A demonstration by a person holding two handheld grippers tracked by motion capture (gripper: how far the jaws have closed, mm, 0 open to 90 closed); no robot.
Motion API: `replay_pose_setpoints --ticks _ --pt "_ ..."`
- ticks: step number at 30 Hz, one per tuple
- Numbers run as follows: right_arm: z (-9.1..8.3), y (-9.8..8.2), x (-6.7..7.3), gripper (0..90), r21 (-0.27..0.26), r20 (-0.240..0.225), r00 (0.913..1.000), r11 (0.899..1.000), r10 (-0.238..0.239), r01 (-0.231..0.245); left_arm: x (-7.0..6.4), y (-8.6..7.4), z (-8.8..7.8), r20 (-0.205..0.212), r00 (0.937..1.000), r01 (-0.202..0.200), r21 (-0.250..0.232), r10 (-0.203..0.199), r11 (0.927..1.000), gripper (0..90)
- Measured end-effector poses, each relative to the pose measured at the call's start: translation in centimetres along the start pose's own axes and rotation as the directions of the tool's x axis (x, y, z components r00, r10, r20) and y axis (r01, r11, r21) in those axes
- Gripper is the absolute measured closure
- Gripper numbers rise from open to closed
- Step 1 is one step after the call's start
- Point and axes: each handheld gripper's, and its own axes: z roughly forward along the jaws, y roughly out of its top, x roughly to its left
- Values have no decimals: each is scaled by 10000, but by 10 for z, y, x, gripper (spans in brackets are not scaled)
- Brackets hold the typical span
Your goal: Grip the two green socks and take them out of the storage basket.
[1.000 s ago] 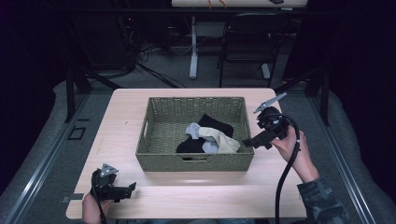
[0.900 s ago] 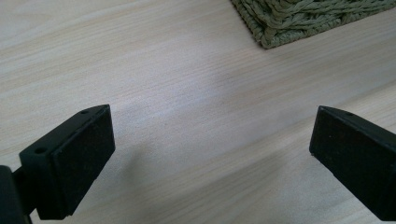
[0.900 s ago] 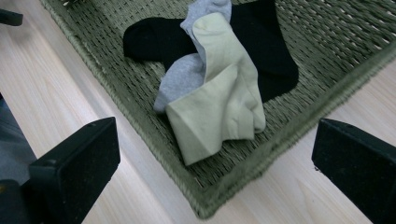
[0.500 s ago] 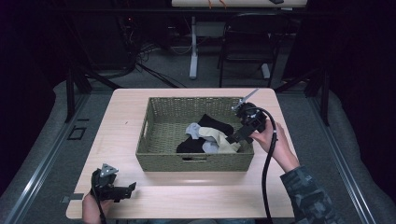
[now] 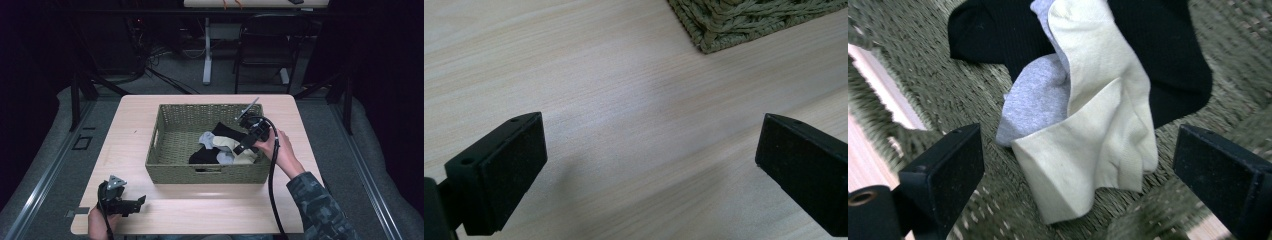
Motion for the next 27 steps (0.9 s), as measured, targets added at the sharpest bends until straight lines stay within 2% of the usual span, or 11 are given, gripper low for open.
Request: replay_pose_setpoints --ticks 6,11,13,14,15,16,18,22,25,26,27 --pt "17 8 0 73 591 28 9999 9981 159 -160 0 0 0 11 10000 14 2 -14 10000 1" --pt "29 10 1 138 882 8 9996 9957 268 -268 0 0 0 21 10000 -1 2 1 10000 1" --pt "33 11 1 175 1101 172 9991 9931 375 -391 0 0 0 23 10000 -5 11 5 10000 0" --pt "35 11 0 194 1053 143 9991 9936 396 -409 0 0 0 18 10000 -12 10 12 10000 0" --pt "36 12 0 207 1231 145 9991 9916 389 -404 0 0 0 -15 10000 -20 11 20 10000 1" --pt "40 11 1 229 1170 259 9982 9915 548 -575 -1 0 1 -91 10000 -3 -69 3 10000 1" --pt "42 13 1 250 1573 378 9982 9862 471 -525 -1 0 1 -80 10000 -13 -64 12 10000 0" --pt "49 14 2 316 1783 527 9968 9815 606 -691 0 0 0 14 10000 -14 13 14 10000 0" --pt "54 14 2 443 1931 507 9960 9778 733 -818 0 0 0 13 10000 -57 28 57 10000 1" --pt "57 13 2 524 1977 570 9954 9764 770 -869 0 0 0 -16 10000 -51 -16 51 10000 1" --pt "58 13 1 569 2100 551 9955 9738 771 -870 0 0 0 -28 10000 -32 -1 32 10000 1"
